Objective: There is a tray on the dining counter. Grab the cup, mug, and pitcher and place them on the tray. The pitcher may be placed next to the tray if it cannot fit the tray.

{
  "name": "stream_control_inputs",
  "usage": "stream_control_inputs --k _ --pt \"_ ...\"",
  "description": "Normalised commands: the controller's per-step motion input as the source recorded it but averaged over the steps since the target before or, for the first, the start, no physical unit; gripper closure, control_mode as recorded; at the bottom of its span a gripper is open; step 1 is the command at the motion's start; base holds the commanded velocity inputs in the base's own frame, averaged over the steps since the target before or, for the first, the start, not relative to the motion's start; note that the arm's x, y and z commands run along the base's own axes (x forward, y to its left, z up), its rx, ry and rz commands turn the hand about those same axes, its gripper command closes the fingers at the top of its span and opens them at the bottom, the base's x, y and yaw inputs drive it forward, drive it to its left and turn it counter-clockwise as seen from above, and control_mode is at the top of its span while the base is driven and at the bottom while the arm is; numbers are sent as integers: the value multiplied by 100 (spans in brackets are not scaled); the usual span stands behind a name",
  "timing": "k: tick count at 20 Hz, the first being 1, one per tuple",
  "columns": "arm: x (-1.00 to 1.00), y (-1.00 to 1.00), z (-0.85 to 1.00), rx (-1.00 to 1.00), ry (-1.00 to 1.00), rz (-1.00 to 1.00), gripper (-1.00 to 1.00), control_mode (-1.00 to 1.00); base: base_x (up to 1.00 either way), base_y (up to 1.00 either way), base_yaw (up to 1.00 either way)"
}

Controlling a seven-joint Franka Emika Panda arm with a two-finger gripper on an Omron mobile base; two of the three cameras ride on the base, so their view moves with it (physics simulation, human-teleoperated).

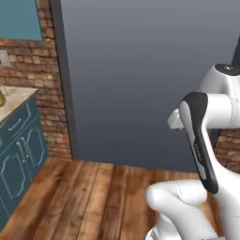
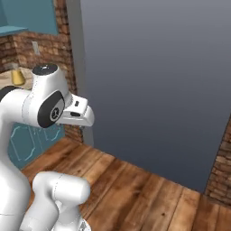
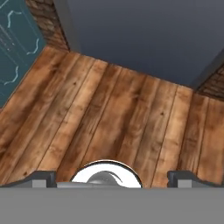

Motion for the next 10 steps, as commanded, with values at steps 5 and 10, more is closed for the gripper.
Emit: stream_control_inputs --k 5,10 --pt "0 0 0 0 0 0 -100 100 100 0 44" --pt "0 0 0 0 0 0 -100 100 99 0 45"
